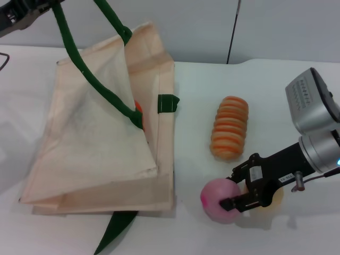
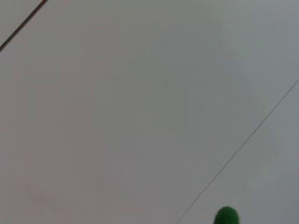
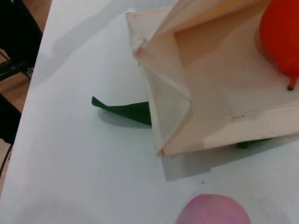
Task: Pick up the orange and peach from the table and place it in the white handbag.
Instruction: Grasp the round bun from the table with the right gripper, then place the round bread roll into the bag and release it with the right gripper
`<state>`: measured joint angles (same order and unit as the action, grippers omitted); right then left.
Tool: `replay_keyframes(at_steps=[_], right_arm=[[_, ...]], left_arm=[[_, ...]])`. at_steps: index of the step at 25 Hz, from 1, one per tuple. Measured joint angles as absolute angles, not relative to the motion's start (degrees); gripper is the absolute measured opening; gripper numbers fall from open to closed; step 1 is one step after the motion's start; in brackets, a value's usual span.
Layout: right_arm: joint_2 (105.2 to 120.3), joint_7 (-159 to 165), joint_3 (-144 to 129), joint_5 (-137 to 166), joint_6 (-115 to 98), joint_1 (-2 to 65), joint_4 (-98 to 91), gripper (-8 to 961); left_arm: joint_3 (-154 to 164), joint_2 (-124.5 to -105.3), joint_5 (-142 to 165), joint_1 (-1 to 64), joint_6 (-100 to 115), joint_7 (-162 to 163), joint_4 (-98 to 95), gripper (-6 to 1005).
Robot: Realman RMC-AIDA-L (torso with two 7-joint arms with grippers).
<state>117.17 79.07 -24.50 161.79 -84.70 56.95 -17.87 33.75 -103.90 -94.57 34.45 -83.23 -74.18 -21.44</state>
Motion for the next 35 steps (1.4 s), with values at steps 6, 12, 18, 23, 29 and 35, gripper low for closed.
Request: replay_keyframes(at_steps=[6, 12, 18, 23, 29, 35], right_arm=[[116.98, 79.56, -24.41, 160.15, -85.34, 56.96, -18.14, 515], [116.9, 80.1, -24.35, 157.8, -89.35, 56.19, -25.11, 508], [116.88, 80.59, -24.56, 150.26, -93.45, 55.49, -32.99, 502], [116.86, 80.51, -24.85, 146.44, -91.35, 58.6, -32.33, 502], [116.8, 78.87, -24.98, 142.99, -85.12, 63.24, -26.7, 497], [116.79, 76.82, -25.05, 142.77, -77.22, 67.15, -19.55, 495]], left_arm=[[33.75, -103.88, -94.57, 34.45, -83.23, -74.18, -21.44, 113], [33.75, -103.79, -94.5, 34.45, -83.1, -74.18, -21.44, 114], [33.88, -103.79, -94.55, 34.98, -83.53, -74.18, -21.44, 114], [34.32, -103.91, -94.45, 36.64, -84.24, -74.16, -21.41, 114], [34.39, -104.08, -94.32, 37.83, -85.33, -74.13, -21.37, 114], [34.36, -104.23, -94.37, 38.75, -85.84, -73.97, -21.35, 114]])
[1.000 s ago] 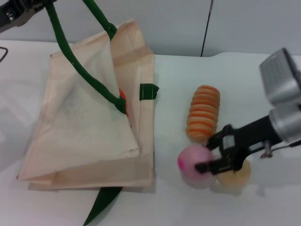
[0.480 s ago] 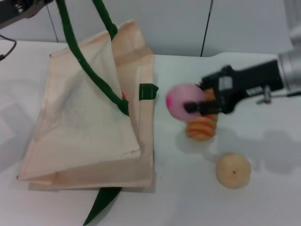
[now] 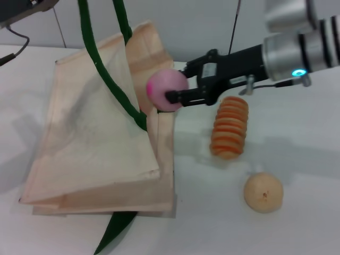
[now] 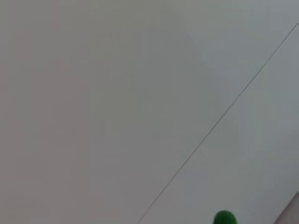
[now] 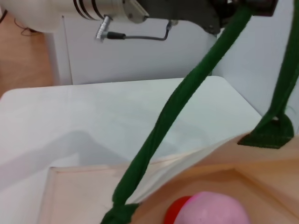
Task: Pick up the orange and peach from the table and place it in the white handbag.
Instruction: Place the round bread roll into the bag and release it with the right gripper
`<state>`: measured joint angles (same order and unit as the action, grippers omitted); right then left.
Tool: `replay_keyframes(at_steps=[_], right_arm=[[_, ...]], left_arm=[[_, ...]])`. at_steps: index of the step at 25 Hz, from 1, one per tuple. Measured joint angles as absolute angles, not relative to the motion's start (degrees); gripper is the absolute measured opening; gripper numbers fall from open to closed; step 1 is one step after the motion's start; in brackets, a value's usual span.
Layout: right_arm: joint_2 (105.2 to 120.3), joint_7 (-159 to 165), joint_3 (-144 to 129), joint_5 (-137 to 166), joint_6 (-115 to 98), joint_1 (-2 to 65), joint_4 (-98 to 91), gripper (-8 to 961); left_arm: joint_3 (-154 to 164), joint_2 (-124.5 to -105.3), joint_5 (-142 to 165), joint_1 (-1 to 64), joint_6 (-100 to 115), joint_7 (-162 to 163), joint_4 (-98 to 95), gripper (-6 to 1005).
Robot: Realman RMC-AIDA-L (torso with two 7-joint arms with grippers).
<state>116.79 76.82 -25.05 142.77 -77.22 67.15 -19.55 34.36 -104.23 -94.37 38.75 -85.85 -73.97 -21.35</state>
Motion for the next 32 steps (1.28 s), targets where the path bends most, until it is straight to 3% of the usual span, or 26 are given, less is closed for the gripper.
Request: replay_keyframes(at_steps=[20, 32], right_arm=[[117.27, 68.46, -26.56, 146.44, -54.35, 79.12, 3.85, 506], [117.65, 59.59, -22.36, 147.71, -50.11, 81.84, 8.44, 539]], left_arm=[[33.76, -104.42, -94.83, 41.96, -87.02, -73.65, -21.36, 113], [33.65, -104.4, -94.94, 43.95, -86.23, -73.99, -20.1, 114]])
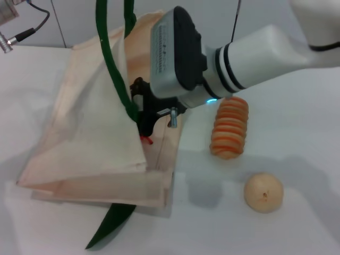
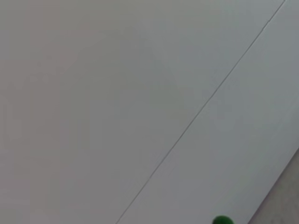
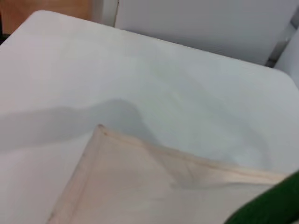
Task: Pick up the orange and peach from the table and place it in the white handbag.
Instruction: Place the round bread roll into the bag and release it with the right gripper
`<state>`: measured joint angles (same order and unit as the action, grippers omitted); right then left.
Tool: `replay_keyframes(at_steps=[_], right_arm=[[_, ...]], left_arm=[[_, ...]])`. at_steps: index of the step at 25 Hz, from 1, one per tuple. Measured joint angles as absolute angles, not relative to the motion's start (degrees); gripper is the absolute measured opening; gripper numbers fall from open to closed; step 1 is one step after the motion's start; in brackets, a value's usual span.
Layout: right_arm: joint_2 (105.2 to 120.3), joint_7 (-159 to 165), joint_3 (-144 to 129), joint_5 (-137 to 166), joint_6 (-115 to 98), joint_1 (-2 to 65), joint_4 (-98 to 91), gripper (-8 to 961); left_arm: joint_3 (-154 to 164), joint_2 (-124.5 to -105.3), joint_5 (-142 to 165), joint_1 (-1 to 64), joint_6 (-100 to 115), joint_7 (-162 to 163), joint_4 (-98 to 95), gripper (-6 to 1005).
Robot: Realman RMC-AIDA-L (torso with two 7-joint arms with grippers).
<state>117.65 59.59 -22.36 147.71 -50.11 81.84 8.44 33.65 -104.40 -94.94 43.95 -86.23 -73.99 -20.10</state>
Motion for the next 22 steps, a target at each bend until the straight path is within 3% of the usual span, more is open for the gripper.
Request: replay_keyframes(at_steps=[13, 22], right_arm=[[117.34, 46.78, -16.09, 147.74, -47.34, 80.25, 13.2, 574], [116.49, 55.46, -15.28, 147.7, -50.93, 74.94, 4.02, 774]], left_arm=[[33.66, -104.43, -95.56, 42.36, -85.0, -74.15, -19.95, 115], [33.66, -104.13, -95.47, 40.55, -84.09, -74.18, -19.94, 119]])
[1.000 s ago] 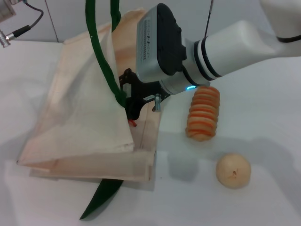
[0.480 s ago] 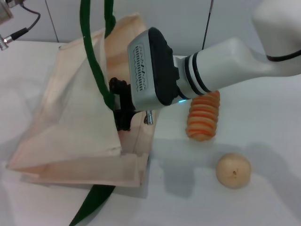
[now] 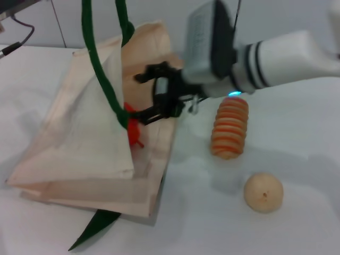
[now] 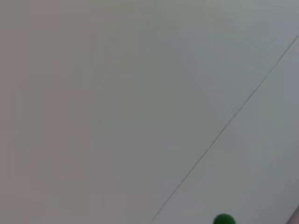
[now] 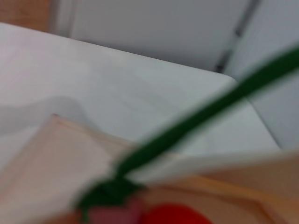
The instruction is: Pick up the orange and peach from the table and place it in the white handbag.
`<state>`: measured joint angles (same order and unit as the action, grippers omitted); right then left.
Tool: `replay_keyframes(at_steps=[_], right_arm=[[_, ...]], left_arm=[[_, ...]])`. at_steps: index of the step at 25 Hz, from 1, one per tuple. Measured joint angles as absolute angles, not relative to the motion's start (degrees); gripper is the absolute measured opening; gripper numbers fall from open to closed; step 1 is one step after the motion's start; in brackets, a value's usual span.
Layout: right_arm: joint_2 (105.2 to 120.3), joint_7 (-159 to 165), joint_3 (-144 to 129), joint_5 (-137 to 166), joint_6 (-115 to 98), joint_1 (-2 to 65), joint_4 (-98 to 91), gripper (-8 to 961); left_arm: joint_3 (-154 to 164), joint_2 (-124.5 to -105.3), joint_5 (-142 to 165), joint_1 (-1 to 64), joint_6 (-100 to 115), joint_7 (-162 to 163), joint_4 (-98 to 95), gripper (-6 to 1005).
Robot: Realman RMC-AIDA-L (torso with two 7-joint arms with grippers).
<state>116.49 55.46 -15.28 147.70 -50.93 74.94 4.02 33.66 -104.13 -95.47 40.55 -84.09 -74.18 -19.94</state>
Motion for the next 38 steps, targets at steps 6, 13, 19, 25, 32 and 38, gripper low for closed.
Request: replay_keyframes(at_steps=[6, 13, 19, 25, 32, 38], right_arm=[[116.26, 62.93, -15.2, 147.46, -59.35, 67.18, -8.84, 878], [116.27, 67.27, -14.39, 140.38, -63.53, 58.28, -20.67, 893], [116.2, 66.36, -13.97, 128.45, -64.92, 52.62, -23.72, 893], [116.28, 61.45, -13.97, 116.07, -66.47, 48.8, -23.22, 893], [116.28, 60.45, -13.97, 114.53, -67.25, 48.07, -23.1, 893], [116.39, 60.12, -13.54, 112.68, -67.19, 47.29, -22.89, 893]], left_arm=[[33.66, -104.06, -95.34, 40.18, -82.93, -74.25, -19.95, 122], [33.8, -104.66, -95.11, 39.07, -80.56, -78.06, -19.45, 126], [34.35, -105.35, -94.32, 38.94, -78.09, -81.06, -17.78, 231], [34.5, -105.9, -90.72, 39.29, -77.89, -82.21, -17.08, 416], [34.52, -108.49, -83.04, 40.78, -76.81, -85.44, -17.12, 701], [33.61, -109.79, -85.76, 39.89, -76.09, -90.83, -17.34, 868]])
